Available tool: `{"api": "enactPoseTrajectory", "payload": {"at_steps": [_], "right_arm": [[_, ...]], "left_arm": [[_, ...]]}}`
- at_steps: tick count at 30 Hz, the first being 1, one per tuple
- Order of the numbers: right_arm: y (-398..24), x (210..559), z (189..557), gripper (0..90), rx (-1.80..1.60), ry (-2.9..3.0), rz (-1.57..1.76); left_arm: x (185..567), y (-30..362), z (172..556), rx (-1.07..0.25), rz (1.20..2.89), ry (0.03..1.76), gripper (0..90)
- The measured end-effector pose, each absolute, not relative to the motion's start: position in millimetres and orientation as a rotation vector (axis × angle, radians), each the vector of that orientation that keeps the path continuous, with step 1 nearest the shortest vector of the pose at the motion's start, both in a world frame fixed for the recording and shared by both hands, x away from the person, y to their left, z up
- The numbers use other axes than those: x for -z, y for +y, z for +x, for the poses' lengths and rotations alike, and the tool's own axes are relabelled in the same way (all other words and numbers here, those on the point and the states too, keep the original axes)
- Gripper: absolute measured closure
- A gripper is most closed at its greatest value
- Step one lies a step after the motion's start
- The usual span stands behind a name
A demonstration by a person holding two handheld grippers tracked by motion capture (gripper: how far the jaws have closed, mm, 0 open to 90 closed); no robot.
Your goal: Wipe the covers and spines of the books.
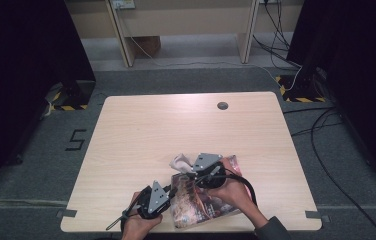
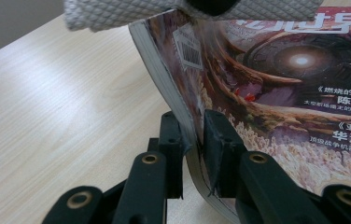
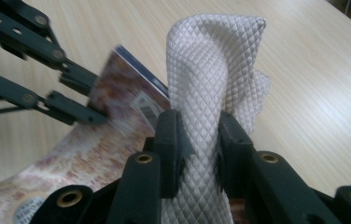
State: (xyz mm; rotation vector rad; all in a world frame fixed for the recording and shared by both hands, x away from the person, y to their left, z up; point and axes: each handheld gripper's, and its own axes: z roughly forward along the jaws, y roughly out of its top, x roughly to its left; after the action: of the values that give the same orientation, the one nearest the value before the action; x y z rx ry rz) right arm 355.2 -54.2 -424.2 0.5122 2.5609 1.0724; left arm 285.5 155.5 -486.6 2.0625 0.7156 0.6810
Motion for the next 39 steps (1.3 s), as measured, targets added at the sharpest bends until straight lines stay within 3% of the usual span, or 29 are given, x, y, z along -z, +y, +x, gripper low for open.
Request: {"api": "enactPoseTrajectory", "payload": {"at_steps": [20,39], "right_arm": [[-24,407,341,75.0,-1.074,2.592,0.321],[-52,412,362,74.7,-0.972,2.614,0.416]], "left_arm": [[486,152,282,-0.727,2.066,0.690,76.9],[485,150,281,-0.755,2.076,0.661,76.5]]}}
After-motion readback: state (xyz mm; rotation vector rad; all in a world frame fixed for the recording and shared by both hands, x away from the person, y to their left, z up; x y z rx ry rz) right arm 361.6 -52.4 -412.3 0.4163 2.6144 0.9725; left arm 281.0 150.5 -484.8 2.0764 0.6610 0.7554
